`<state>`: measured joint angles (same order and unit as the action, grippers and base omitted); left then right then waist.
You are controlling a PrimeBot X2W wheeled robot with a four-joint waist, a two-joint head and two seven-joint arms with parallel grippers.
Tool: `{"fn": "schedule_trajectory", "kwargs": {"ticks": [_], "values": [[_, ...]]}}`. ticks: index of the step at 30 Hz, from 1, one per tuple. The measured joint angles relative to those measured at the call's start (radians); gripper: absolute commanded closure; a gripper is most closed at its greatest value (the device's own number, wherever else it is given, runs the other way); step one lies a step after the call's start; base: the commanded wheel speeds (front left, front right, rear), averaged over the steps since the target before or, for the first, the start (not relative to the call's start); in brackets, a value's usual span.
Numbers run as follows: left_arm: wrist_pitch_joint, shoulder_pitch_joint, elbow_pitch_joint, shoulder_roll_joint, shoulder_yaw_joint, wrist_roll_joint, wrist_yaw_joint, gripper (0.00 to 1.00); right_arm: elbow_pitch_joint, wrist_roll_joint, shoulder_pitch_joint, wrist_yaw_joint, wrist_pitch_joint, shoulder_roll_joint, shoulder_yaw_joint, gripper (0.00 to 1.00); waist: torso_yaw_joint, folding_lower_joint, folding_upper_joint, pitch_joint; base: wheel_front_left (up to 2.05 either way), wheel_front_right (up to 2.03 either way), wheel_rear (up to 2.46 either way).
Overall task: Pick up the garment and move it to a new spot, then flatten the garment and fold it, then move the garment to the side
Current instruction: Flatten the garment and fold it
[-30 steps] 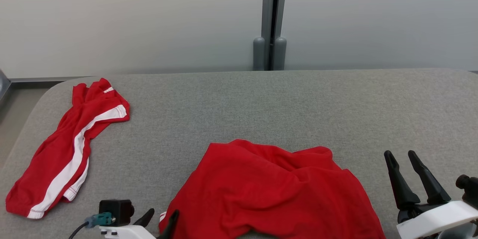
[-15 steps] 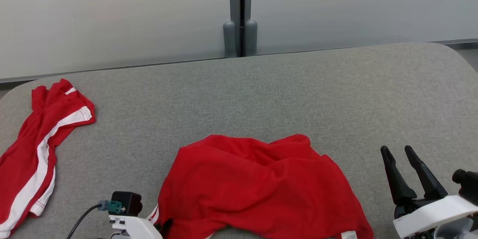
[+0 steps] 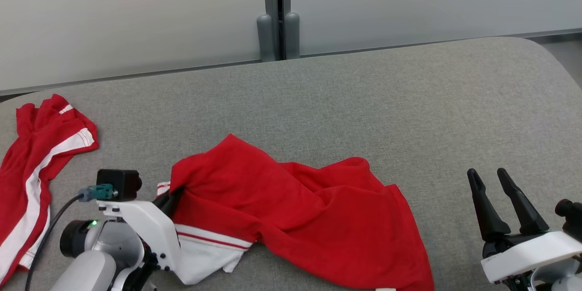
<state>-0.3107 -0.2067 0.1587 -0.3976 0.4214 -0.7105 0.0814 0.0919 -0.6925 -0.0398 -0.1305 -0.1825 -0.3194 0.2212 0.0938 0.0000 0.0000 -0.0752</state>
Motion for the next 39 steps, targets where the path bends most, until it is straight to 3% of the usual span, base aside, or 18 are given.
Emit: {"fn": "schedule_trajectory", "kwargs": {"ticks": [7, 13, 14, 15, 16, 22, 29, 34, 39], "values": [[0.102, -0.169, 0.211, 0.035, -0.027, 0.065, 0.042, 1.00, -0.003, 0.010, -0.038, 0.000, 0.000, -0.005, 0.009, 0.00, 0.025, 0.0000, 0.0000, -0.055, 0.00, 0.00, 0.00], [0.218, -0.278, 0.406, 0.080, -0.026, 0.096, 0.029, 1.00, 0.003, 0.011, -0.056, 0.000, -0.002, -0.015, 0.010, 0.00, 0.049, 0.0000, 0.0000, -0.089, 0.00, 0.00, 0.00], [0.238, -0.295, 0.444, 0.093, -0.023, 0.097, 0.019, 0.92, 0.007, 0.011, -0.057, 0.000, -0.002, -0.017, 0.011, 0.00, 0.052, 0.0000, 0.0000, -0.092, 0.00, 0.00, 0.00], [0.252, -0.307, 0.483, 0.104, -0.023, 0.094, 0.008, 0.57, 0.010, 0.011, -0.058, 0.000, -0.002, -0.018, 0.015, 0.00, 0.054, 0.0000, 0.0000, -0.092, 0.00, 0.00, 0.00], [0.265, -0.317, 0.521, 0.114, -0.021, 0.094, -0.004, 0.00, 0.013, 0.012, -0.058, 0.000, -0.002, -0.019, 0.017, 0.00, 0.055, 0.0000, -0.0001, -0.090, 0.00, 0.00, 0.00], [0.373, -0.335, 0.631, 0.142, -0.019, 0.089, -0.063, 0.00, 0.025, 0.011, -0.053, 0.000, -0.002, -0.019, 0.024, 0.00, 0.042, 0.0000, 0.0000, -0.051, 0.00, 0.00, 0.00], [0.488, -0.271, 0.565, 0.085, -0.071, 0.053, -0.090, 0.00, 0.043, 0.008, -0.018, 0.000, -0.018, -0.009, 0.005, 0.00, 0.010, 0.0000, 0.0000, 0.027, 0.00, 0.00, 0.00], [0.543, -0.138, 0.381, 0.014, -0.127, 0.043, -0.060, 0.00, 0.052, 0.023, 0.012, 0.000, -0.035, 0.015, -0.030, 0.00, -0.009, 0.0000, 0.0000, 0.077, 0.00, 0.00, 0.00], [0.563, 0.034, 0.165, 0.005, -0.164, 0.048, 0.000, 0.00, 0.059, 0.045, 0.048, 0.000, -0.049, 0.043, -0.046, 0.00, -0.026, 0.0000, 0.0000, 0.097, 0.00, 0.00, 0.00]]}}
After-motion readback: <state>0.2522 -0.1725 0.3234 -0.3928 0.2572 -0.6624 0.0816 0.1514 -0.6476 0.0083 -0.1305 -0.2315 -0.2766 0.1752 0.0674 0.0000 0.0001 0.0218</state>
